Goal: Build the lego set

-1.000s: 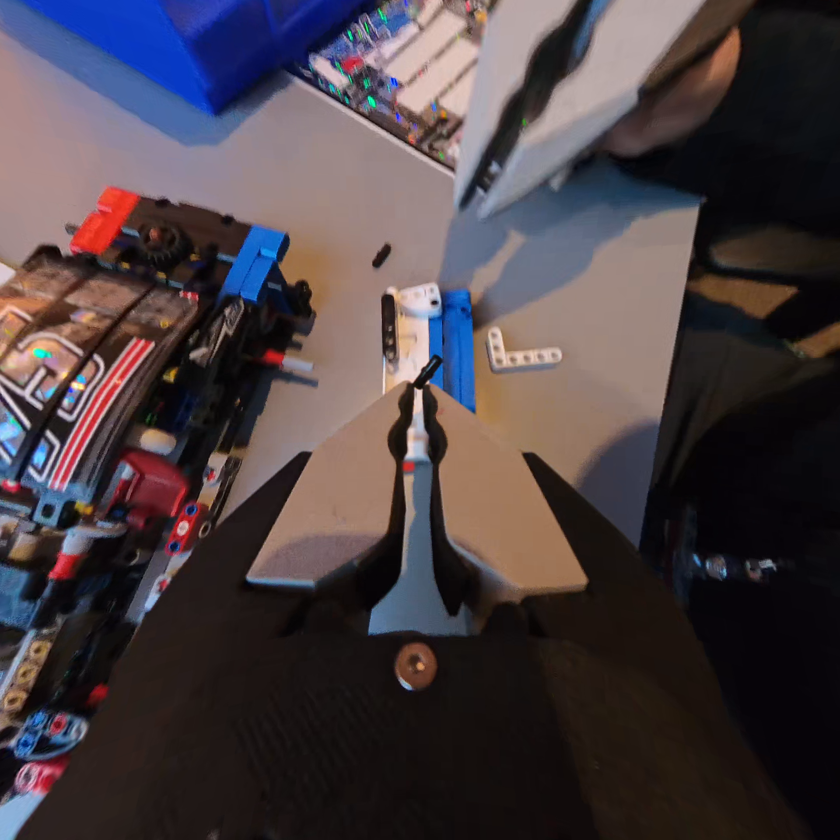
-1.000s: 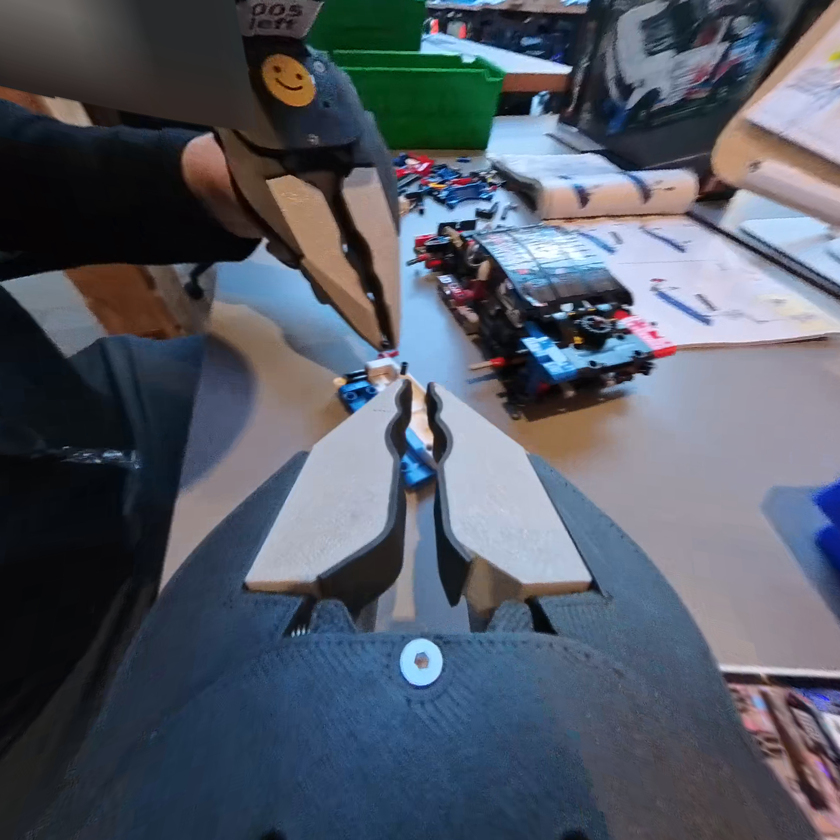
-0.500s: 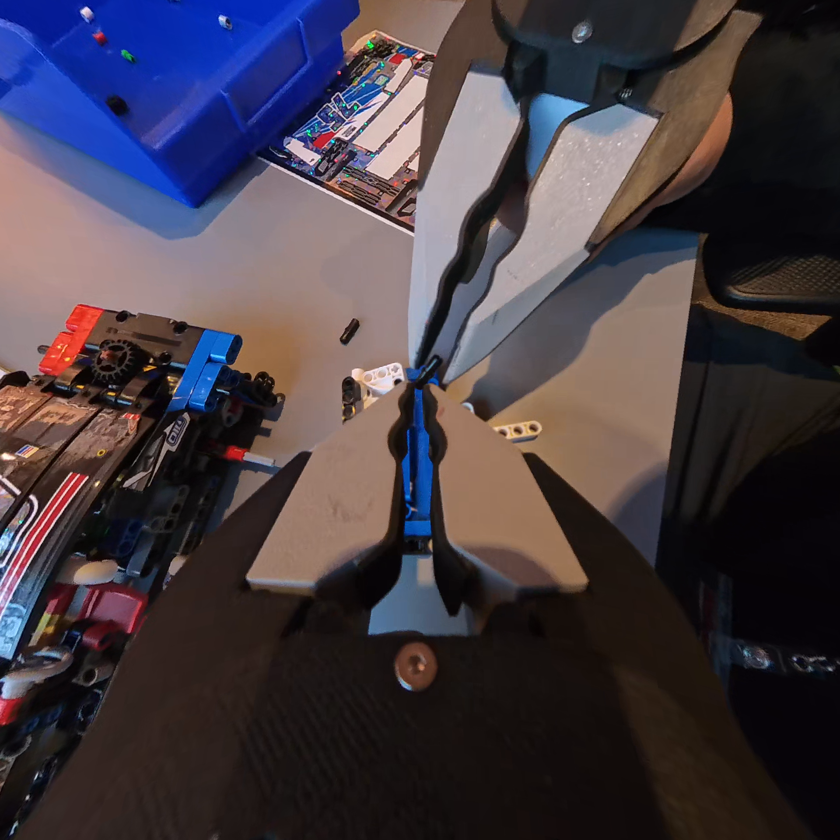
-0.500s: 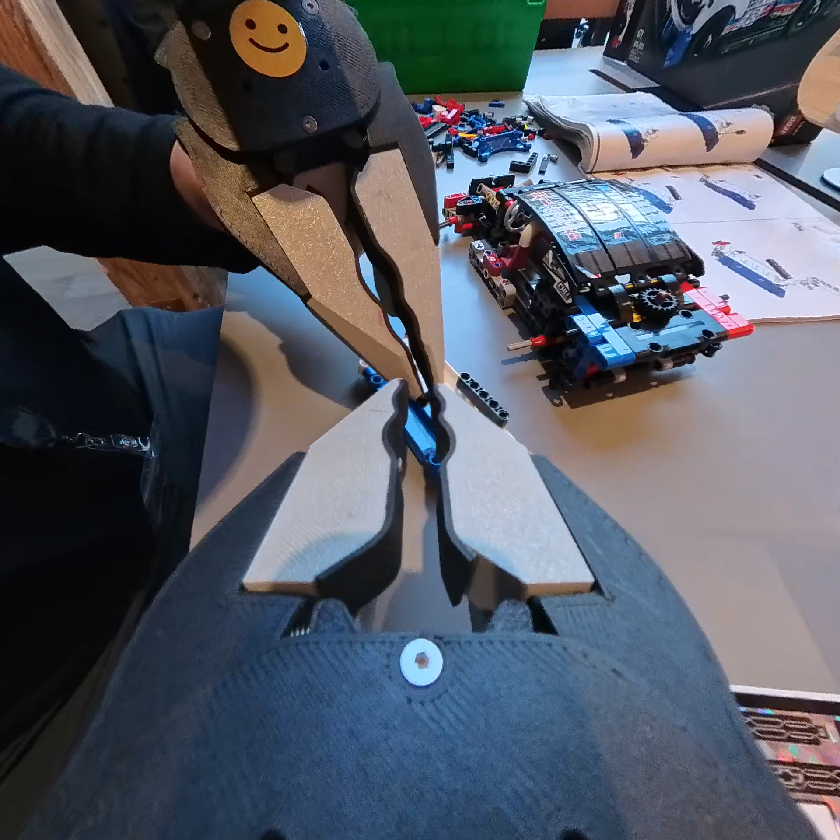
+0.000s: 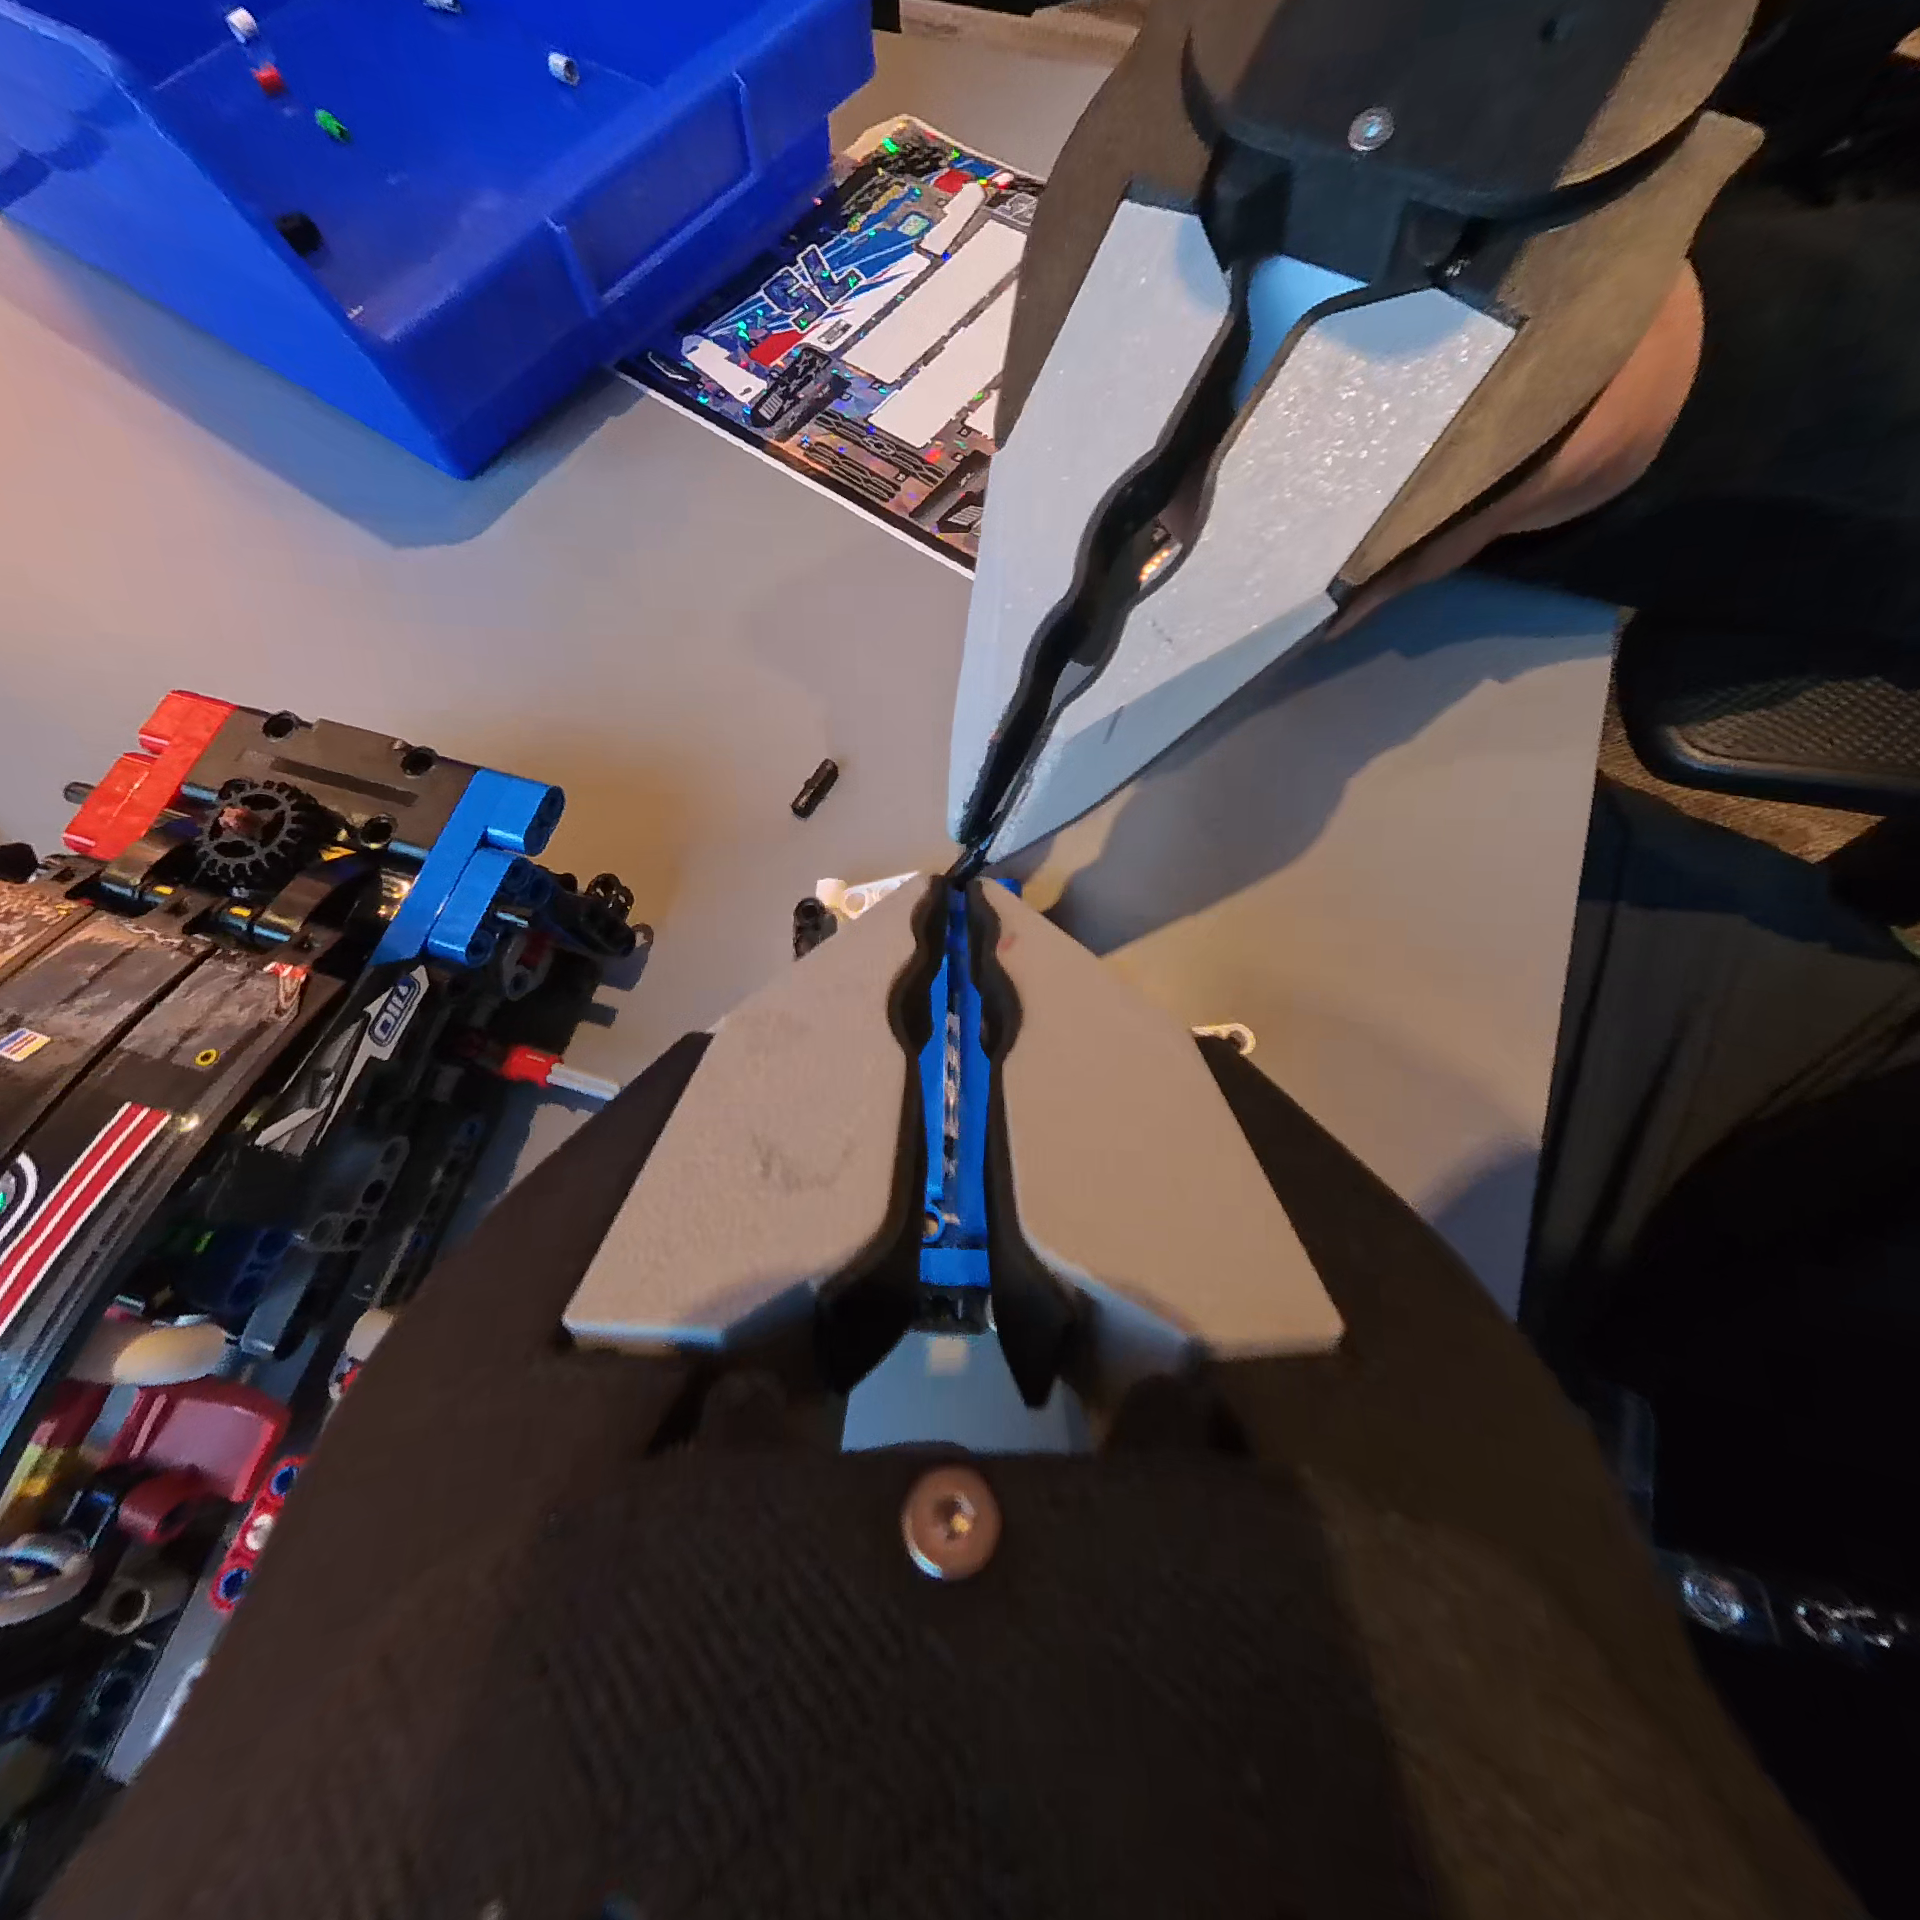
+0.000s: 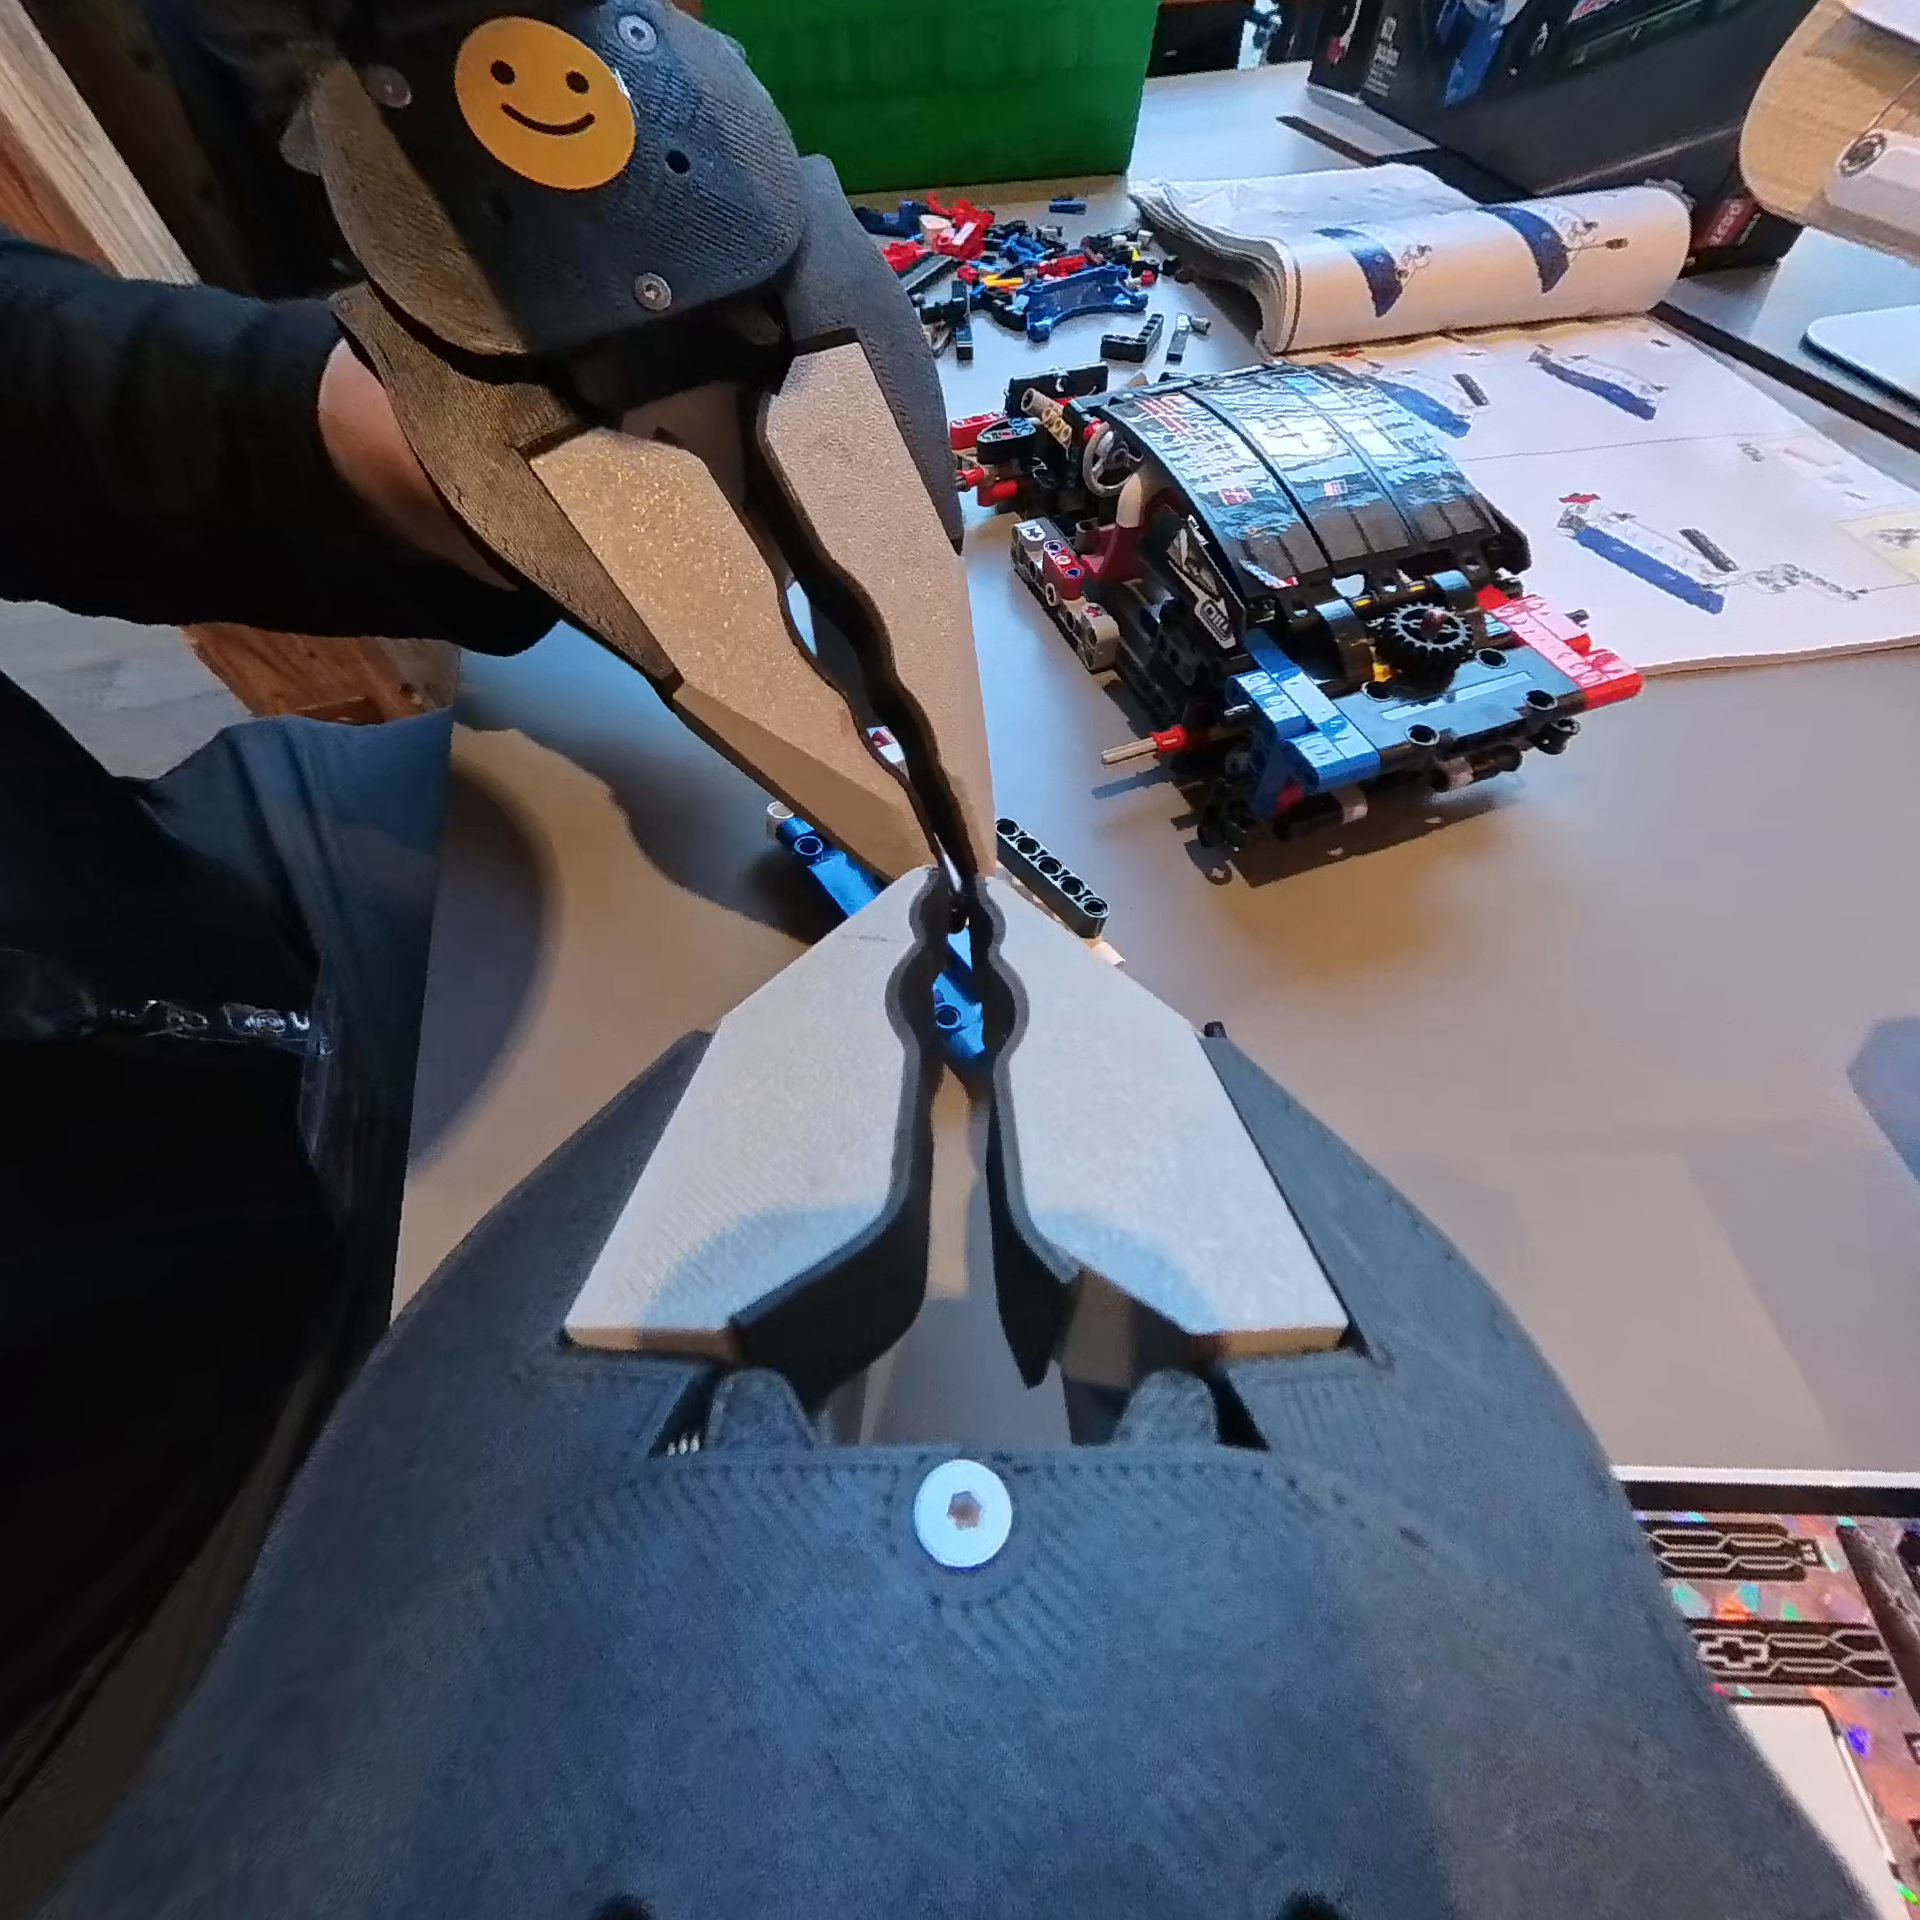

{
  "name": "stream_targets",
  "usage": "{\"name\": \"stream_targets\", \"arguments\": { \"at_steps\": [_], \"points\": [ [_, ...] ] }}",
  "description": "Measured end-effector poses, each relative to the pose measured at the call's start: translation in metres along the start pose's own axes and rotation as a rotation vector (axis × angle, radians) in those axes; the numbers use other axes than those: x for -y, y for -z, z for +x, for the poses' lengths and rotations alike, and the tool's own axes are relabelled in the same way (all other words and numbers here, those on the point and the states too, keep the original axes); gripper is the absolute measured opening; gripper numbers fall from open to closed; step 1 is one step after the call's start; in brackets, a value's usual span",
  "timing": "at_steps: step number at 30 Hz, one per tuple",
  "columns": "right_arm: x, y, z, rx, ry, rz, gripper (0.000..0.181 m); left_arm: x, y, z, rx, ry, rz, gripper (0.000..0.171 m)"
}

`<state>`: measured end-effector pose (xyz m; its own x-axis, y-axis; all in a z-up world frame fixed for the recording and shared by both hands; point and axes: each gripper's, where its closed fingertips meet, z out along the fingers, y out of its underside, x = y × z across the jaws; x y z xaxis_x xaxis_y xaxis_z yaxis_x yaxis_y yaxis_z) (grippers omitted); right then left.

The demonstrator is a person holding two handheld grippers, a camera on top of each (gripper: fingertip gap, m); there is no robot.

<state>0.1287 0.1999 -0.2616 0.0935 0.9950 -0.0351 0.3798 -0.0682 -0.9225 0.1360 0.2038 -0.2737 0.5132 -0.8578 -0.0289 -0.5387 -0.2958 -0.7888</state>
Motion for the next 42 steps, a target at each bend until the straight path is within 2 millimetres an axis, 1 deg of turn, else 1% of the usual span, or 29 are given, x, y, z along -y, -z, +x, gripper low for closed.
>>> {"name": "stream_targets", "arguments": {
  "at_steps": [8, 18, 27, 35, 42],
  "points": [
    [-0.0012, 0.0012, 0.0013, -0.004, 0.01, -0.003, 0.002, -0.0005, 0.0008, -0.0026, 0.019, -0.005, -0.002, 0.0],
    [-0.0023, 0.0001, 0.002, -0.013, 0.018, -0.013, 0.002, 0.0008, -0.0003, -0.0009, 0.016, -0.003, 0.004, 0.0],
    [-0.0055, -0.0019, 0.0032, -0.022, 0.013, -0.038, 0.0, -0.0025, -0.0016, -0.0005, 0.017, 0.01, 0.006, 0.0],
    [-0.0017, 0.0041, 0.0052, 0.002, -0.024, 0.003, 0.004, -0.0008, 0.0009, -0.0036, 0.022, 0.027, 0.026, 0.0],
    [-0.0032, -0.0017, 0.0024, 0.0, -0.021, -0.02, 0.002, 0.0003, 0.003, -0.0036, 0.035, 0.016, 0.045, 0.0]
  ]
}}
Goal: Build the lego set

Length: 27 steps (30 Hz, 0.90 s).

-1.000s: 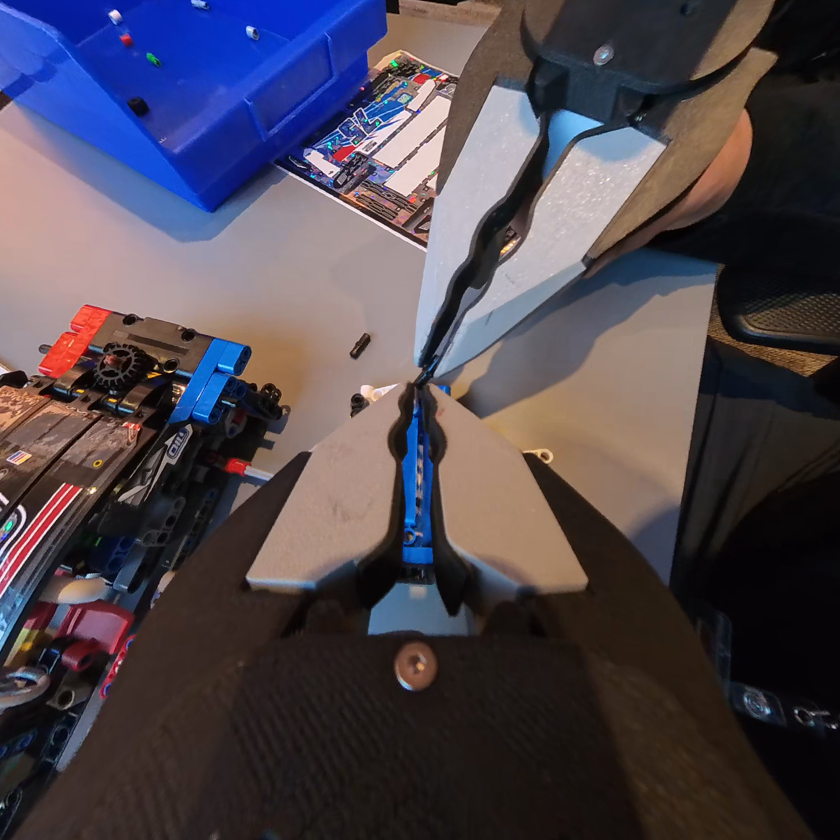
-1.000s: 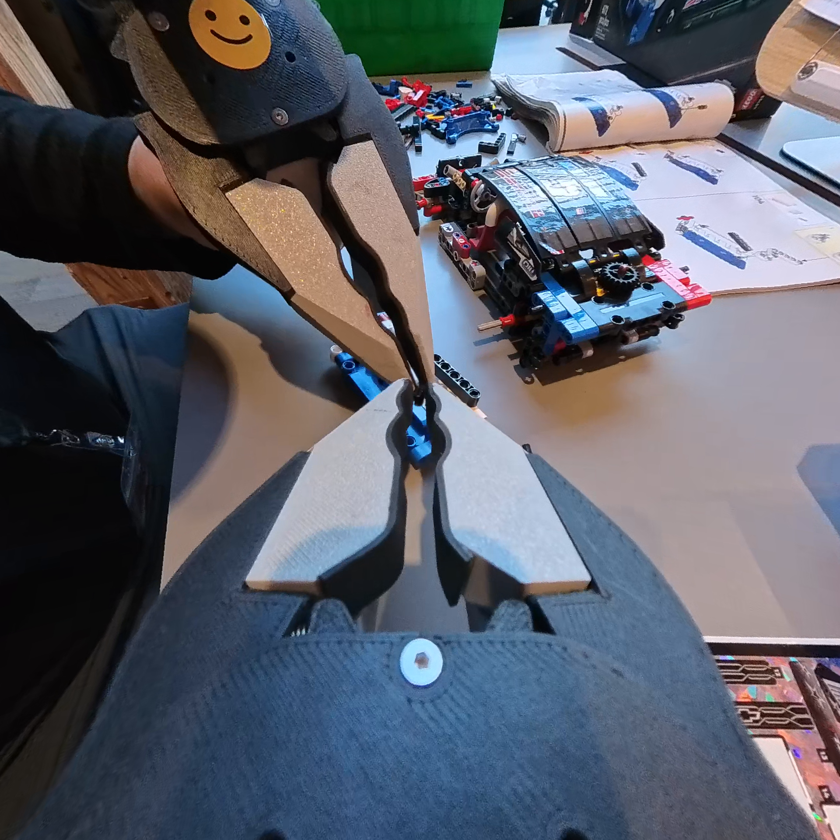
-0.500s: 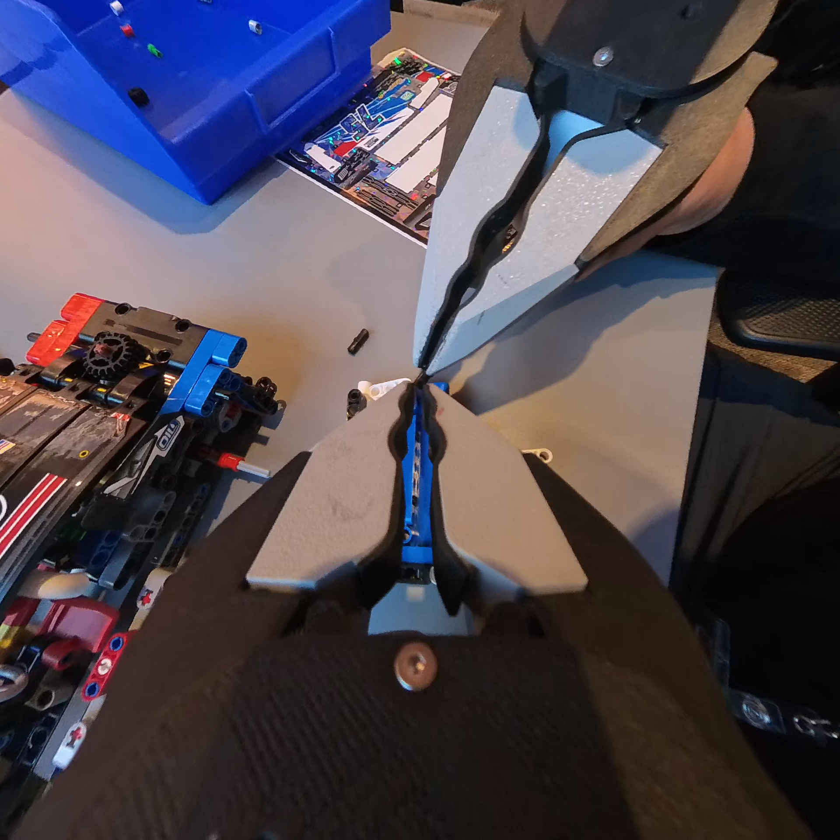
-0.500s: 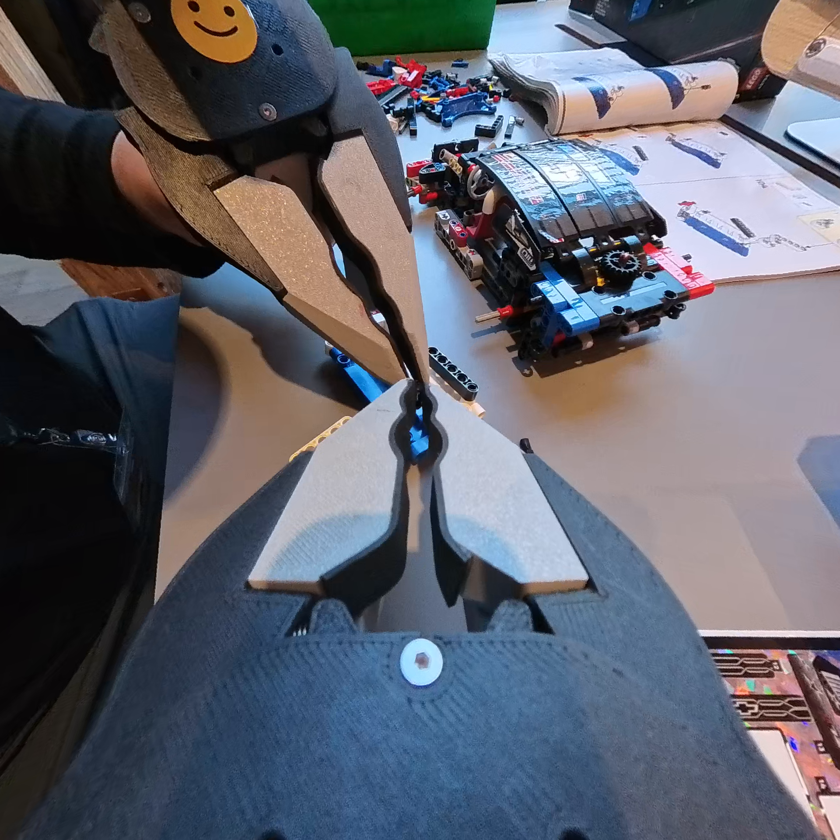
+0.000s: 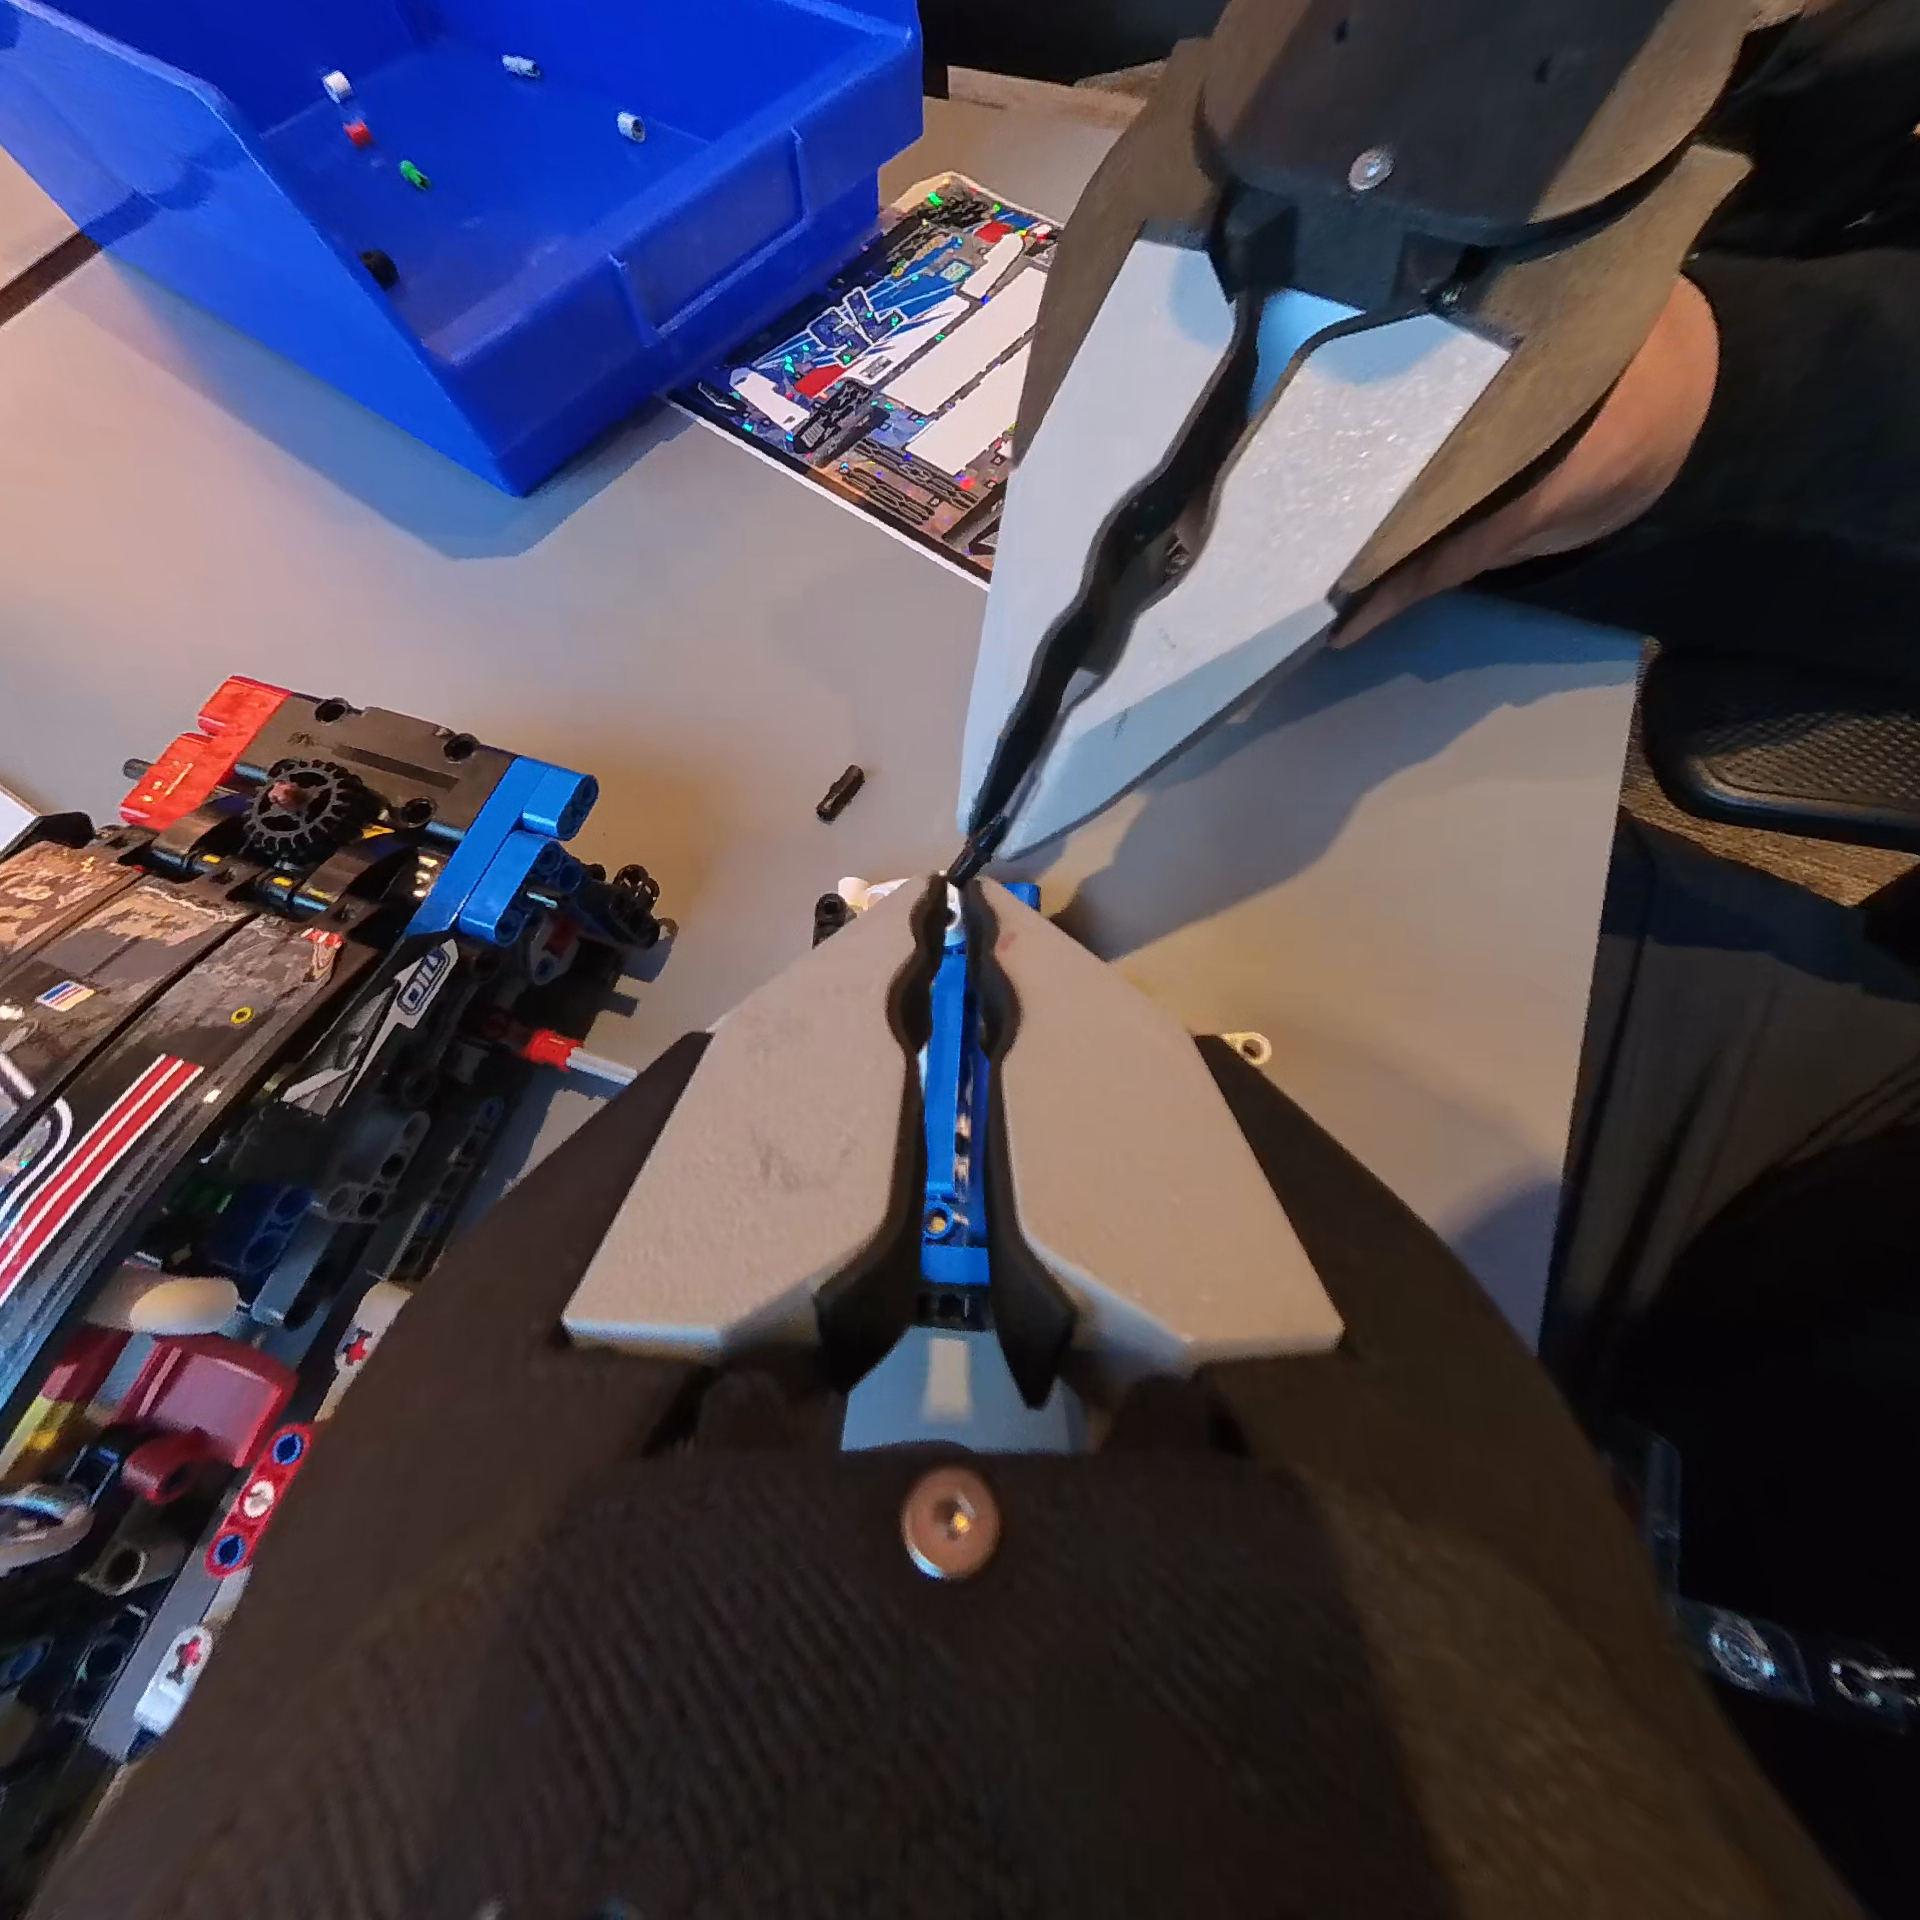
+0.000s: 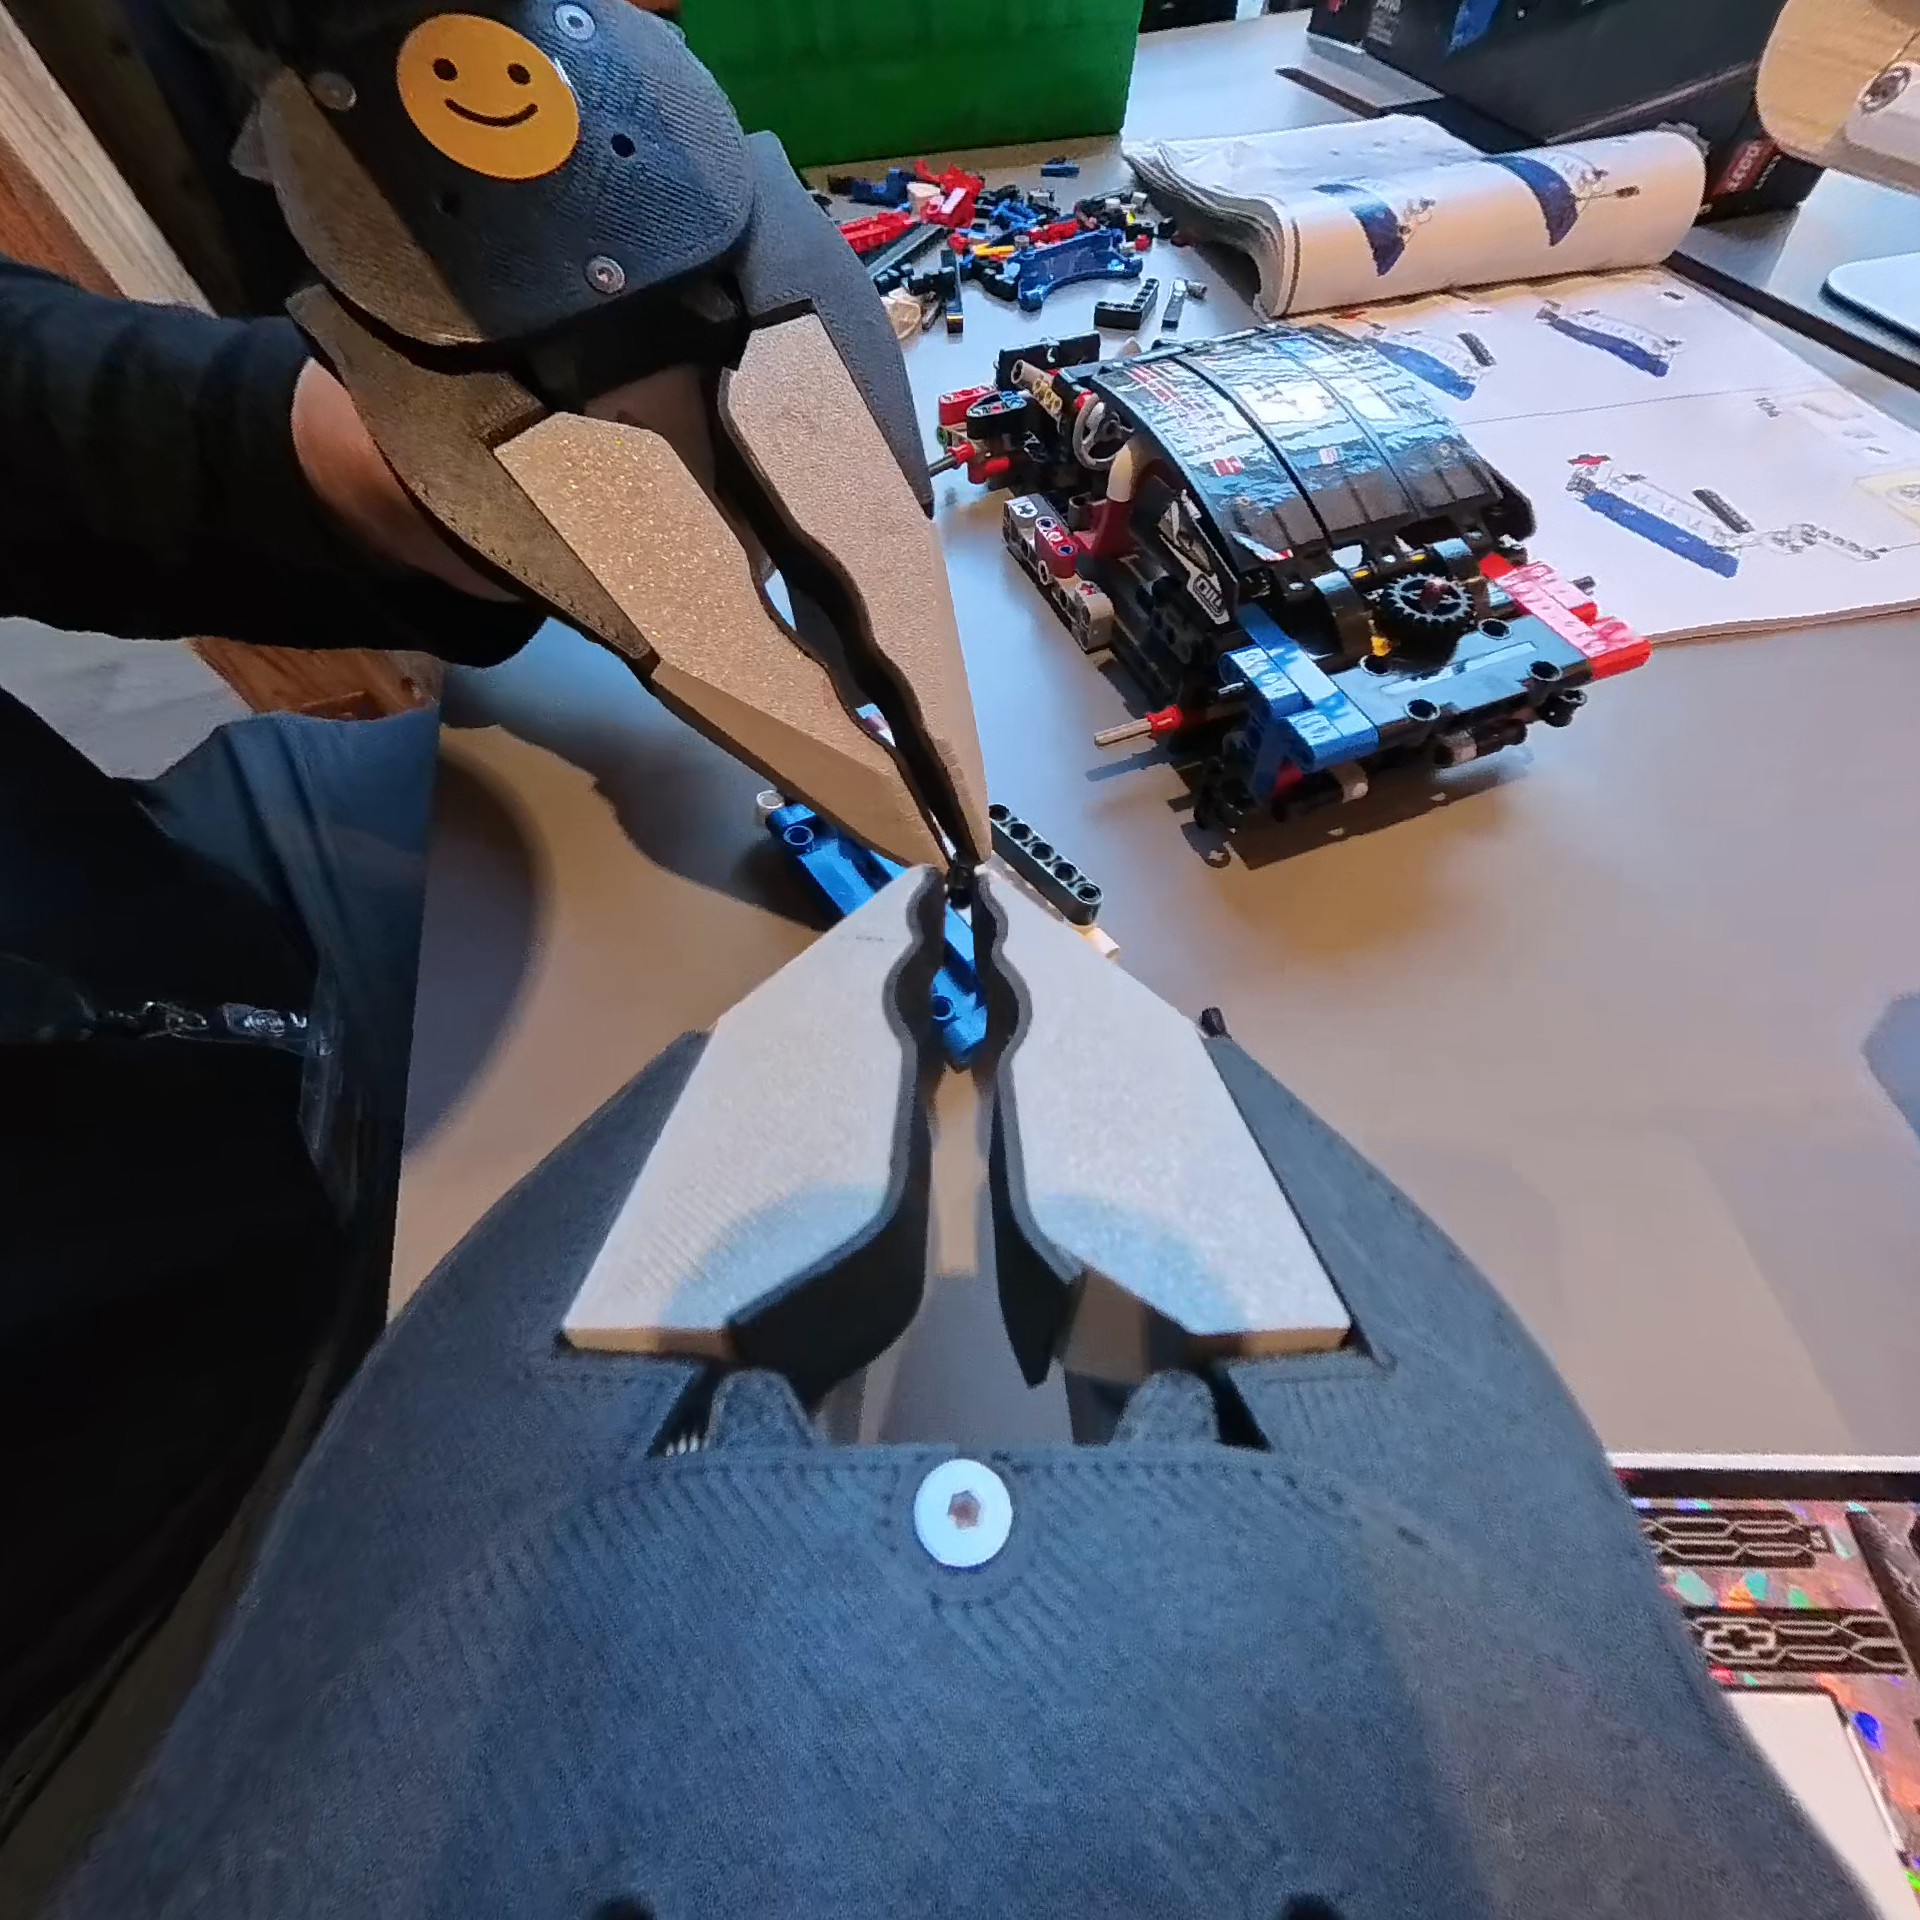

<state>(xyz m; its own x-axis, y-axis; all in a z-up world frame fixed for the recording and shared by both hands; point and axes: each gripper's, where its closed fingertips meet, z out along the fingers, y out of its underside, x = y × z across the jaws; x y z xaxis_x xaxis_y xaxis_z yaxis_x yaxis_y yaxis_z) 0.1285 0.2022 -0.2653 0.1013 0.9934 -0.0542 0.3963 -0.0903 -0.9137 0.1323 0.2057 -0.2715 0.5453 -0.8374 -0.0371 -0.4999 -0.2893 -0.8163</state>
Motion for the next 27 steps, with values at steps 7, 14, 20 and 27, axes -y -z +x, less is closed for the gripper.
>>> {"name": "stream_targets", "arguments": {
  "at_steps": [7, 14, 20, 27],
  "points": [
    [0.001, -0.005, -0.002, -0.002, -0.004, -0.01, 0.001, -0.004, 0.005, -0.001, -0.002, 0.01, -0.005, 0.0],
    [0.035, -0.003, -0.008, 0.173, -0.358, 0.155, 0.001, -0.002, 0.028, -0.009, 0.001, -0.058, 0.034, 0.024],
    [0.036, -0.008, -0.015, 0.386, -0.674, 0.154, 0.001, 0.003, 0.044, -0.006, 0.089, -0.227, 0.053, 0.025],
    [0.034, -0.014, -0.026, 0.461, -0.773, 0.102, 0.001, 0.0, 0.038, -0.007, 0.24, -0.458, -0.044, 0.008]
  ]
}}
